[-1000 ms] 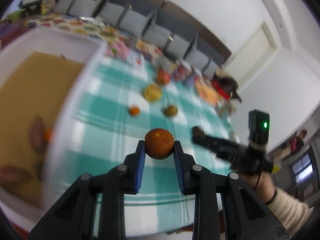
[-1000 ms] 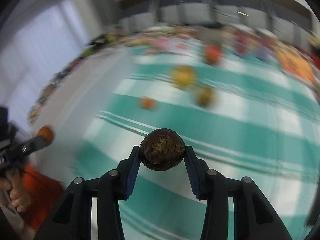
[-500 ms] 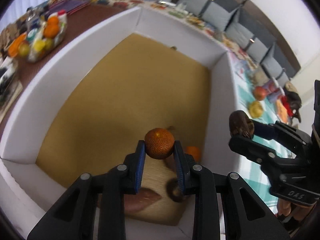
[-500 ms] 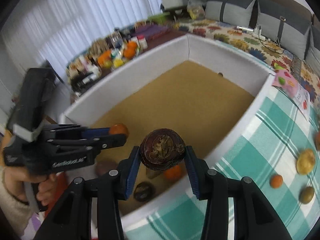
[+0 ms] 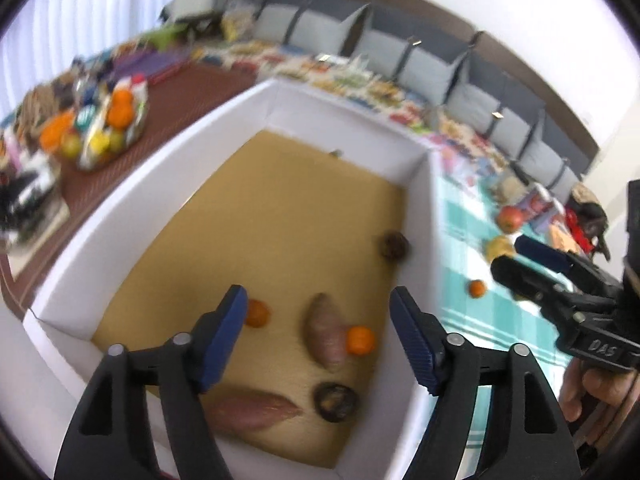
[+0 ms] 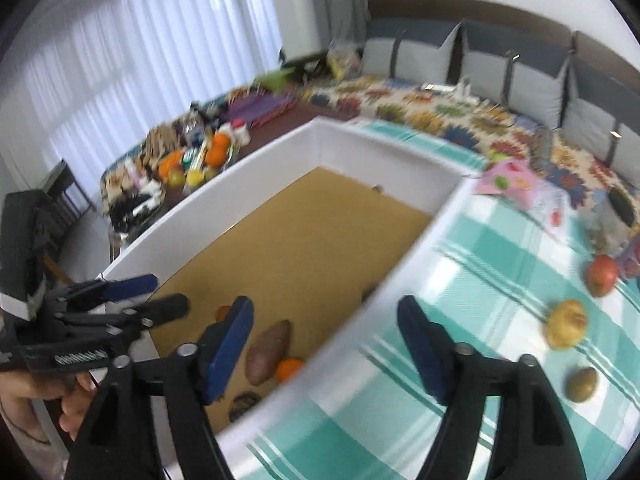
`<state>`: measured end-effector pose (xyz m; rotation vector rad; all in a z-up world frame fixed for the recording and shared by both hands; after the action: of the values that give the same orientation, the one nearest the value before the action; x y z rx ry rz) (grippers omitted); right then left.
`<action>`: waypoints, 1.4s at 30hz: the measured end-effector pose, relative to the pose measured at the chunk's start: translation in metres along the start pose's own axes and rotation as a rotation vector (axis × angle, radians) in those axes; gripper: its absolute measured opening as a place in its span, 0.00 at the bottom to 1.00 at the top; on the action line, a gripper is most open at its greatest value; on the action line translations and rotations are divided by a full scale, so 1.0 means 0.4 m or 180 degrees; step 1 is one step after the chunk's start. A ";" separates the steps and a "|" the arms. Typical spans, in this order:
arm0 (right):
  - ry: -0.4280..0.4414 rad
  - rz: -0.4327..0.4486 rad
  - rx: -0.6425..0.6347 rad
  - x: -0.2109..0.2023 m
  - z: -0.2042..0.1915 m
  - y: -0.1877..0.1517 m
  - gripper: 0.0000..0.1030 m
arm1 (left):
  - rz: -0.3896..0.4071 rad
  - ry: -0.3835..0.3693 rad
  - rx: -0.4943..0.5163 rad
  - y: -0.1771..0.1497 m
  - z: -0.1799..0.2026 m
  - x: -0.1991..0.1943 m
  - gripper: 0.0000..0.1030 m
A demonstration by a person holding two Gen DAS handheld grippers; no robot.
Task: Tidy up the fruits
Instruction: 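Withdraw both tools from the box back over the table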
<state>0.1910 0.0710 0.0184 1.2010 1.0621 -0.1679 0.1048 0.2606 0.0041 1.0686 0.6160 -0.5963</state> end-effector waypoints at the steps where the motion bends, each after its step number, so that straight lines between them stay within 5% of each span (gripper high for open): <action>1: -0.0058 0.0048 0.0027 -0.023 0.020 -0.023 0.84 | 0.0046 -0.0059 0.0096 -0.010 0.040 -0.014 0.75; 6: -0.0577 0.0076 0.0304 -0.112 0.205 -0.267 0.93 | 0.0080 -0.0487 0.0504 -0.098 0.237 -0.041 0.80; 10: -0.1122 -0.0204 0.0544 -0.140 0.361 -0.504 0.93 | -0.0279 -0.0880 0.0783 -0.222 0.401 0.033 0.83; 16: -0.1705 -0.0344 0.1124 -0.205 0.557 -0.726 0.93 | -0.0677 -0.0769 0.1105 -0.398 0.535 0.265 0.83; 25: -0.1865 -0.0248 0.1522 -0.213 0.656 -0.774 0.93 | -0.0498 -0.0263 0.1585 -0.462 0.558 0.403 0.85; 42: -0.1882 -0.0421 0.1482 -0.188 0.649 -0.787 1.00 | -0.0427 -0.0269 0.1600 -0.466 0.557 0.420 0.89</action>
<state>0.1072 -0.3008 -0.1457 1.3702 0.5877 -0.8568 0.1259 -0.0365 -0.1504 1.4689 0.4753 -0.9399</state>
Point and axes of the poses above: each gripper's, at about its wrist camera, not at the fingertips, and x roughly the way its jaws point, z to its right, y to its top, the point moved 1 cm from there along x, roughly the way its jaws point, and after that the axes turned 8 degrees about -y, right-handed, at the moved point
